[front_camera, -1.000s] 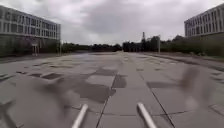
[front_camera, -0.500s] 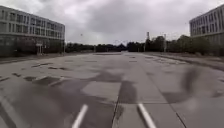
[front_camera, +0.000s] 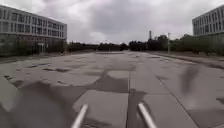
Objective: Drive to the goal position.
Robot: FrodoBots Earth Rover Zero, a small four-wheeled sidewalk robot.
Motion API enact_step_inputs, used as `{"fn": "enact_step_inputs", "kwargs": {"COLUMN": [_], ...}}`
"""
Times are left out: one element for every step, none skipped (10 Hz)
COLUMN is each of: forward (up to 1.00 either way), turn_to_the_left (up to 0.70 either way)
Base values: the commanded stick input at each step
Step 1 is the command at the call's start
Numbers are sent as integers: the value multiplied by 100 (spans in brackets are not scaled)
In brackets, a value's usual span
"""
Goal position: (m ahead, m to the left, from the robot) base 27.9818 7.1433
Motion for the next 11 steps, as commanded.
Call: {"fn": "enact_step_inputs", "kwargs": {"forward": [100,100,100,100,100,100,100,100,100,100,100], "turn_to_the_left": [-27,-27,-27,-27,-27,-27,-27,-27,-27,-27,-27]}}
